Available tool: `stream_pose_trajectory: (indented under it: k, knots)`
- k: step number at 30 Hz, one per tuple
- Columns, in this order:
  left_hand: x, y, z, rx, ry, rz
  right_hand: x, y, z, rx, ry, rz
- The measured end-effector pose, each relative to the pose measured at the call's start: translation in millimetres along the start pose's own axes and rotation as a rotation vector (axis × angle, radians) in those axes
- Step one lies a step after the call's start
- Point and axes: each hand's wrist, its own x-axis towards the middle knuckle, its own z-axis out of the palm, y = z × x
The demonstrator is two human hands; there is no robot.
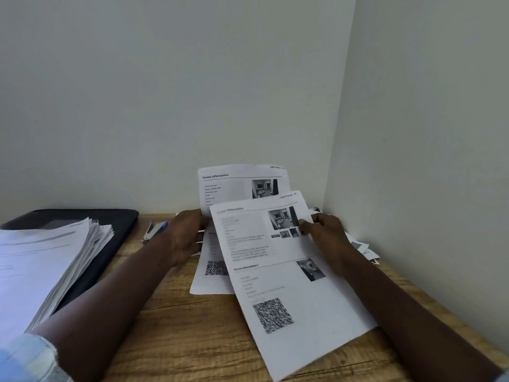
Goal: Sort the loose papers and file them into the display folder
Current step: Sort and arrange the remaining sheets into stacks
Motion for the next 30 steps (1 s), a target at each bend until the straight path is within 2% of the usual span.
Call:
stream_pose_trajectory:
  k: [5, 9, 11, 14, 16, 18, 20, 24, 27, 30]
  knots:
    - [0.9, 1.2, -0.7, 0.066, 0.006, -0.035, 2.0, 5.0, 4.0, 0.046, -0.026, 0.071]
    - [-9.2, 10.7, -5.9, 0.154, -0.174, -0.075, 4.2, 13.0, 12.4, -0.109, -0.049, 0.135]
    - [-15.9, 14.3, -7.7, 0.310, -0.227, -0.009, 4.4, 13.3, 16.7, -0.140, -0.039, 0.123]
    - [-8.5, 18.1, -21.2, 0.655, 0.022, 0.142, 2.9, 8.5, 15.7, -0.251, 0.032, 0.035]
    - [-11.4, 23.5, -29.1, 0.849, 0.118, 0.175, 2.4, 7.7, 9.0, -0.467, 0.082, -0.038]
    - [-12.3, 24.0, -36.4, 0.938, 0.176, 0.173, 1.5, 8.6, 2.5, -0.764, 0.080, -0.047]
    - [-12.3, 20.6, -41.1, 0.978, 0.186, 0.145, 0.1, 6.9, -1.8, -0.962, 0.016, 0.015]
    - [-4.2, 10.2, -43.7, 0.952, 0.167, 0.120, 0.5, 4.4, -11.8, -1.103, -0.045, 0.121]
    - [-2.9, 7.2, -42.7, 0.929, 0.192, 0.149, 3.9, 6.4, -24.2, -1.125, -0.152, 0.200]
    - [-4.8, 8.2, -41.2, 0.897, 0.183, 0.156, 10.8, 11.8, -27.3, -1.034, -0.258, 0.118]
